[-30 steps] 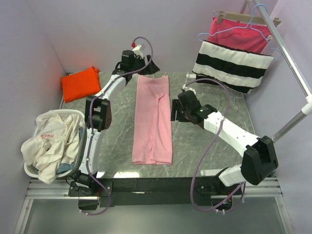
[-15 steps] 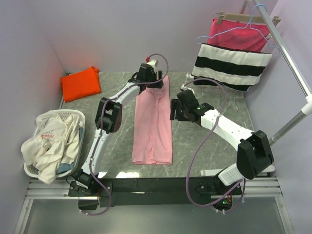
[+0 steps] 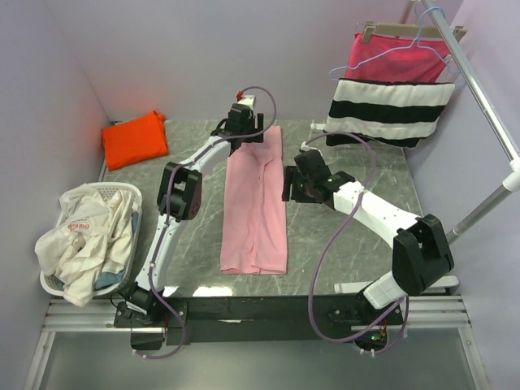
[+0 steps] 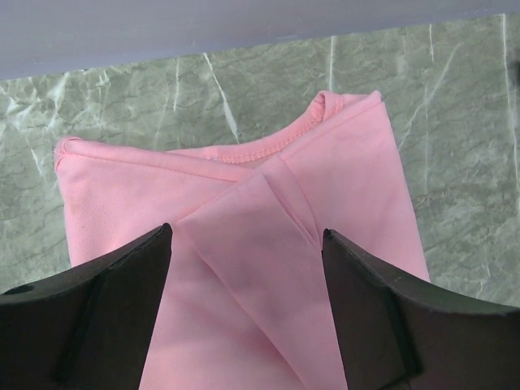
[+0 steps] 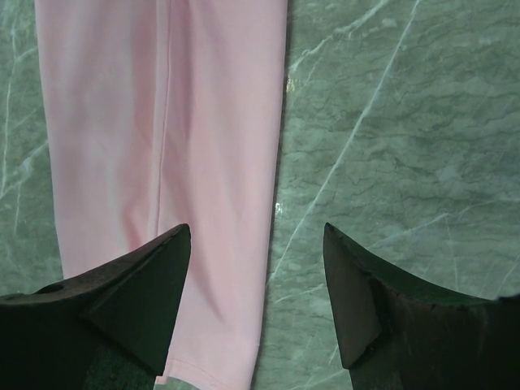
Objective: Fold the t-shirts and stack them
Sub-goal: Rotate the tshirt 90 degrees
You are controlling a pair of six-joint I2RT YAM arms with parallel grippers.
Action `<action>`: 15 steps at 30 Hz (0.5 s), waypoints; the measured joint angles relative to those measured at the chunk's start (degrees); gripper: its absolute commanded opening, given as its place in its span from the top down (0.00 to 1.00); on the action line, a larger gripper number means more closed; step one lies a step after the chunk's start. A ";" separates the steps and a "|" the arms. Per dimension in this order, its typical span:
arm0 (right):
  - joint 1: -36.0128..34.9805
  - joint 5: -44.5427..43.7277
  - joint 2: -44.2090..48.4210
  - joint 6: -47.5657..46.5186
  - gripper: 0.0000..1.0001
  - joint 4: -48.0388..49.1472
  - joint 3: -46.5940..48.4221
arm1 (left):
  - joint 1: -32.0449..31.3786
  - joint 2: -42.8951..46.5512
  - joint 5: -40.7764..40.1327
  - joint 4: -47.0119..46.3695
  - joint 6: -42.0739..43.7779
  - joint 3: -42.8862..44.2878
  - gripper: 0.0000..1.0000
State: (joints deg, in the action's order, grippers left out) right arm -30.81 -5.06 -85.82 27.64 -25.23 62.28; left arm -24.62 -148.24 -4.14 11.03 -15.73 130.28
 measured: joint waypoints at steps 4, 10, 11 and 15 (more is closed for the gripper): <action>0.00 0.63 -1.18 0.00 0.27 0.11 0.00 | 0.00 -0.52 -0.55 -0.04 0.00 0.92 0.22; 0.07 1.64 -1.97 0.00 0.27 0.48 0.00 | 0.00 -1.97 -0.90 0.00 0.00 1.95 0.38; 0.07 1.68 -1.97 0.00 0.27 0.52 0.00 | 0.00 -2.16 -0.92 -0.07 -0.09 1.99 0.39; 0.11 1.70 -2.19 0.00 0.27 0.79 0.00 | 0.00 -2.78 -0.96 -0.04 -0.02 2.14 0.50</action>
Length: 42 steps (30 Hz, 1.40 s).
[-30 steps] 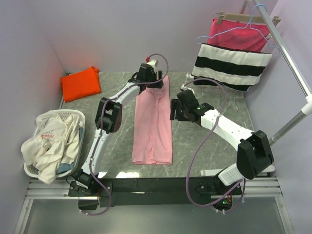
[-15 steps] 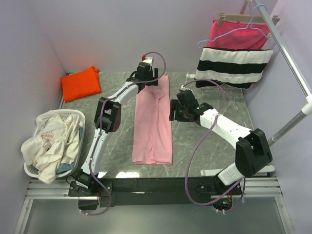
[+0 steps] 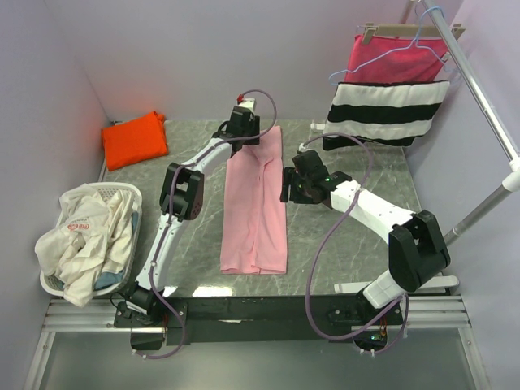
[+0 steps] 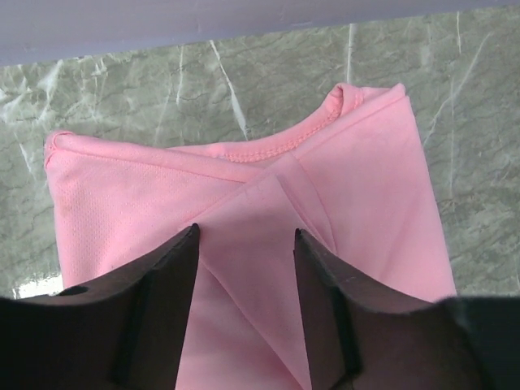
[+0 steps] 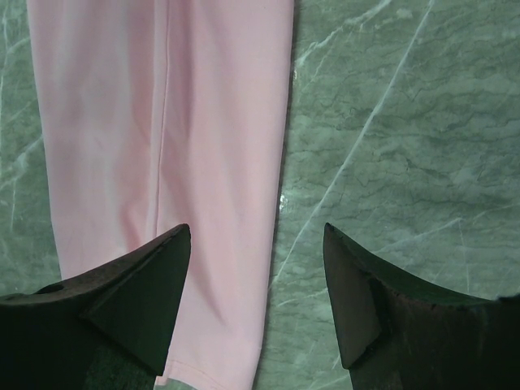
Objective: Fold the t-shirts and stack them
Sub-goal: Rotate the tshirt 90 degrees
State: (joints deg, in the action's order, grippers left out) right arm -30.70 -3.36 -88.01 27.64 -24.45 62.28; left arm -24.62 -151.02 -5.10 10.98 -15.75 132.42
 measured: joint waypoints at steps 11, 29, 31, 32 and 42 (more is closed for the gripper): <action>0.00 0.39 -0.37 0.28 0.28 0.57 0.00 | 0.00 -0.02 -0.68 -0.55 0.04 0.04 0.99; 9.22 17.42 -23.08 4.72 0.32 12.11 16.44 | 1.79 15.37 -3.72 -4.92 -4.09 -24.50 0.30; 9.20 19.58 -27.76 4.81 0.32 12.74 21.94 | 2.08 19.17 -4.33 -5.46 -5.11 -27.45 0.30; 9.20 20.24 -29.66 4.85 0.32 12.81 24.44 | 2.29 21.62 -4.70 -6.32 -5.64 -29.44 0.30; 9.20 22.86 -41.94 4.37 0.32 9.92 41.42 | 2.56 35.06 -5.03 -7.76 -9.55 -37.22 0.32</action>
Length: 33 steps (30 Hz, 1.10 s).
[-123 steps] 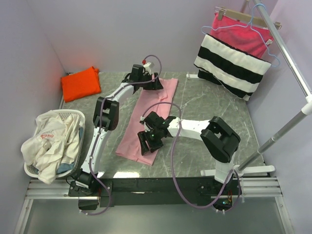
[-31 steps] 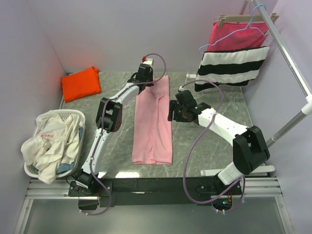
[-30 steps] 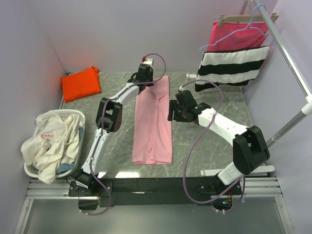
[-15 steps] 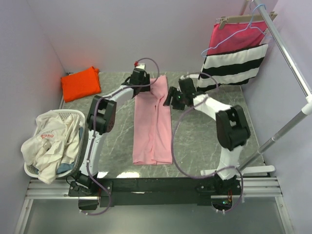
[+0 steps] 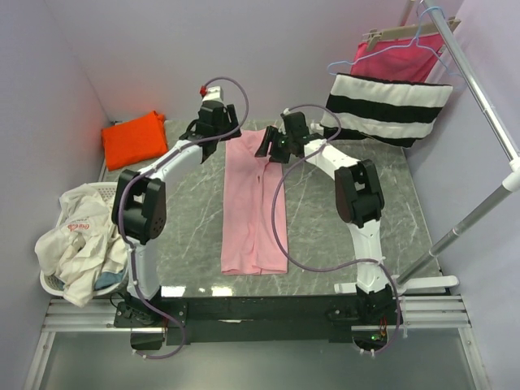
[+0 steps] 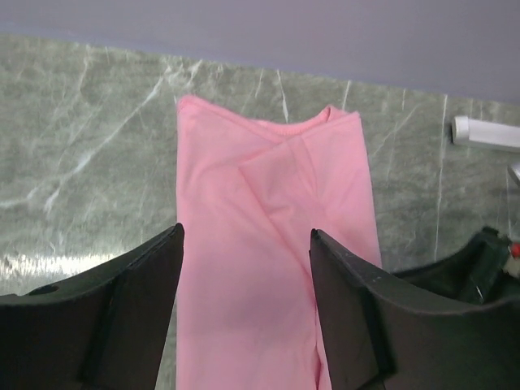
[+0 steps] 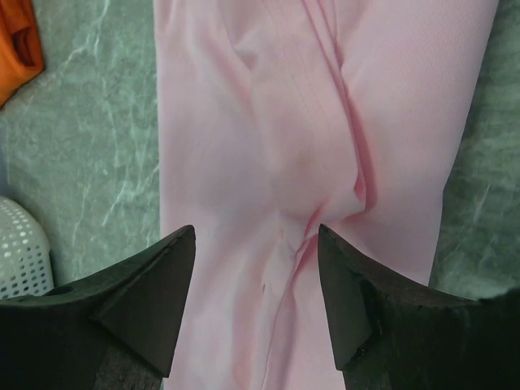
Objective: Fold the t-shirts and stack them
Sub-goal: Rotate the tshirt 90 degrees
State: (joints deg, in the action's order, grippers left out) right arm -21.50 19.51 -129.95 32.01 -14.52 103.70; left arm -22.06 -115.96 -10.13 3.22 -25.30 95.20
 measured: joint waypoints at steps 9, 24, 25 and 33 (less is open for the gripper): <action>0.02 -3.37 -1.66 -0.57 0.31 -4.39 1.95 | -0.02 3.58 0.20 1.81 -1.60 -5.64 0.33; 0.52 -4.98 -7.85 -0.55 0.33 -7.37 13.03 | -0.24 9.44 1.57 2.54 -3.96 -14.38 0.37; 0.66 -5.05 -9.01 -0.52 0.33 -7.61 14.53 | -0.31 10.01 1.77 2.73 -4.11 -14.84 0.37; 1.31 -6.86 -9.66 -0.83 0.34 -7.19 12.15 | -1.53 15.34 1.86 4.07 -4.26 -18.75 0.37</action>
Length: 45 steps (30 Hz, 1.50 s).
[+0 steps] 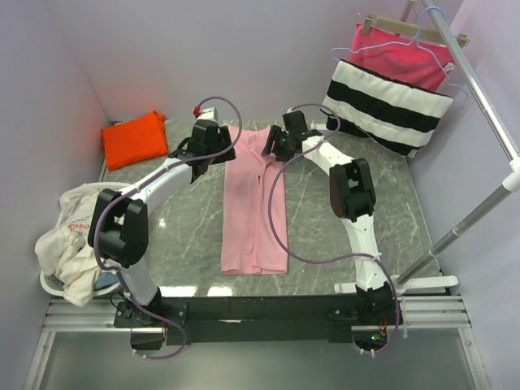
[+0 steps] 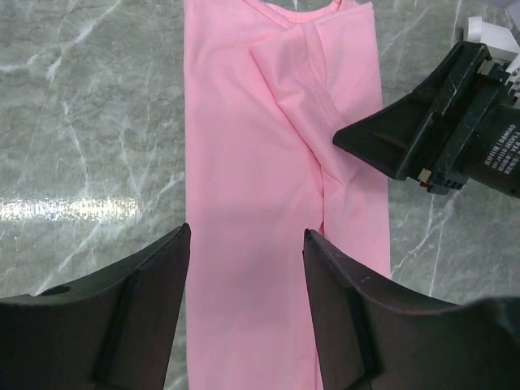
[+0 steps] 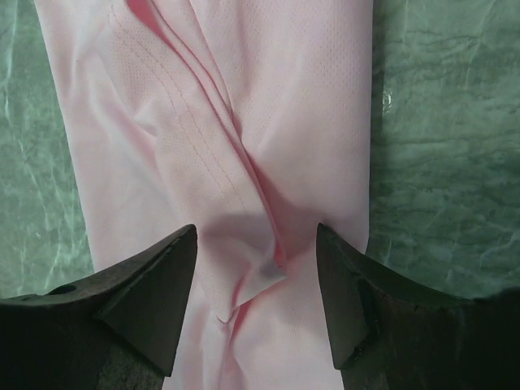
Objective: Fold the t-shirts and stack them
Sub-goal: Rotate the tshirt 90 degrees
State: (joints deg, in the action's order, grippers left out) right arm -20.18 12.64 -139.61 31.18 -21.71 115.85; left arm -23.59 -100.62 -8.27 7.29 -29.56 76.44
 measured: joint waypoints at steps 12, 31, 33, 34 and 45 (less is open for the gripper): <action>0.15 2.21 0.07 -0.94 0.85 -0.20 -0.02 | -0.11 0.61 -0.57 0.79 0.00 -0.31 0.38; -2.36 8.48 1.92 -6.05 0.90 3.17 -3.30 | -0.11 0.59 -0.68 0.72 -0.13 -0.33 0.39; -3.89 8.92 1.92 -7.26 0.89 3.06 -2.36 | -0.11 0.59 -0.70 0.70 -0.13 -0.33 0.39; -4.72 9.25 1.92 -7.91 0.88 2.75 -1.70 | -0.11 0.59 -0.70 0.68 -0.13 -0.35 0.39; -9.81 12.44 1.92 -12.41 0.46 1.14 2.10 | -0.11 0.50 -2.19 -0.22 -1.16 -1.97 0.36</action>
State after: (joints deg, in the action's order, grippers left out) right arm -30.00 25.08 -137.69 18.76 -20.58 117.95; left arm -23.70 -100.12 -10.46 7.07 -30.72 74.48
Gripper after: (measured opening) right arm 0.526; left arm 0.634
